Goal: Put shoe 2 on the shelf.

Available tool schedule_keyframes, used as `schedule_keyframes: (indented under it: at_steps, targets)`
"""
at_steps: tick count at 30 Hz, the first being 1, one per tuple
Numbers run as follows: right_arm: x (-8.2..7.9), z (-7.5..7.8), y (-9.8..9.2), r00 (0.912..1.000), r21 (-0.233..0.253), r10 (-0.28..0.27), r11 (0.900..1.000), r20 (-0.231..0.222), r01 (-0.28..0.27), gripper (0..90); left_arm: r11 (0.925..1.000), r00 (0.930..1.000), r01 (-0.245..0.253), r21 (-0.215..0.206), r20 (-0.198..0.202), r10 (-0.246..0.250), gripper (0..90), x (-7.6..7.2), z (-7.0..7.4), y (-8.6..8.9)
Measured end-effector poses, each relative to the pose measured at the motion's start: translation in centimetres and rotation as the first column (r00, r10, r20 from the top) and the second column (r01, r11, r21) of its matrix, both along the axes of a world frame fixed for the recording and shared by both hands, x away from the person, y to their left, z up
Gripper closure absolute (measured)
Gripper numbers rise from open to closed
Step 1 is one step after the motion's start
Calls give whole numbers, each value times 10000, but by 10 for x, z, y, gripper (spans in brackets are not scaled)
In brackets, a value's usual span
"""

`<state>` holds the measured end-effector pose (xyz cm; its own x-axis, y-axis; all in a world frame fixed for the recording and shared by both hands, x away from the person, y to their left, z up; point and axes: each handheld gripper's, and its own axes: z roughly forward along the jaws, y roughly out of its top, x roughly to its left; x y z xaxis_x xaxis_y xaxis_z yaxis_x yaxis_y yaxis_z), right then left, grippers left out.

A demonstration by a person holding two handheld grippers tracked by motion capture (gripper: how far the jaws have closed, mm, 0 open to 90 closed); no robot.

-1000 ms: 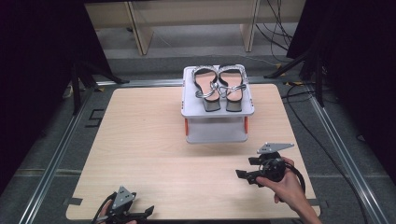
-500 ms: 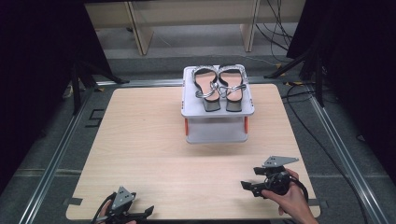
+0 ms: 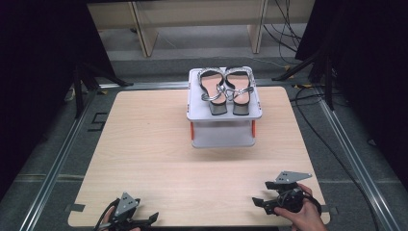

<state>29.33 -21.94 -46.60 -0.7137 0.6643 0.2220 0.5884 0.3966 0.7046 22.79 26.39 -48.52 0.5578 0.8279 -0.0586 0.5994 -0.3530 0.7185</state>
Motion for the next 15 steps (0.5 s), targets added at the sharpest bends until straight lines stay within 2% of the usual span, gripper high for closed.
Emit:
schedule_keyframes:
  at_steps: [1, 4, 6, 7, 8, 9, 10, 11, 12, 13, 15]
  targets:
    - [-1, 0, -1, 10000, 44, -28, 10000, 16, 28, 191, 9999, 9999, -107, -106, -25, 107, 166, 0, 0, -1]
    - [-3, -1, -3, 10000, 39, 6, 10000, -15, -6, 183, 10000, 10000, -50, -57, 12, 50, 166, 0, 0, 0]
    - [-4, -2, -3, 10000, 17, 3, 10000, -9, -3, 182, 9998, 9997, 137, 165, 192, -140, 166, 2, 0, 1]
    - [-5, -3, -3, 10000, 28, 16, 10000, -15, -16, 182, 10000, 10000, 5, -62, 53, -5, 166, 0, 0, 0]
    - [-6, -3, -4, 10000, -34, -23, 10000, 46, 23, 182, 9999, 10000, -75, -93, 1, 75, 166, 0, 0, 0]
    - [-8, -2, -3, 9998, 45, -127, 9999, -126, 127, 182, 9999, 9999, -91, -82, -44, 90, 166, 0, 0, -1]
    - [-7, -3, -4, 10000, 5, -14, 10000, 42, 14, 182, 9999, 9999, -131, -98, -61, 130, 166, -1, 0, -1]
    - [-8, -3, -4, 9999, -40, 41, 10000, 97, -41, 182, 9999, 9999, -110, 5, 21, 110, 166, 0, 0, 0]
    - [-10, -3, -4, 10000, 2, -45, 10000, -79, 45, 181, 9999, 9999, 9, 116, 146, -11, 166, 2, -1, 1]
    - [-9, -4, -5, 9997, -109, 67, 9999, 218, -64, 182, 10000, 10000, 23, -49, 97, -23, 166, 1, -1, 0]
    - [-11, -5, -6, 10000, -79, 93, 9999, -10, -93, 182, 10000, 9999, -73, -37, -70, 73, 166, -1, 0, -1]
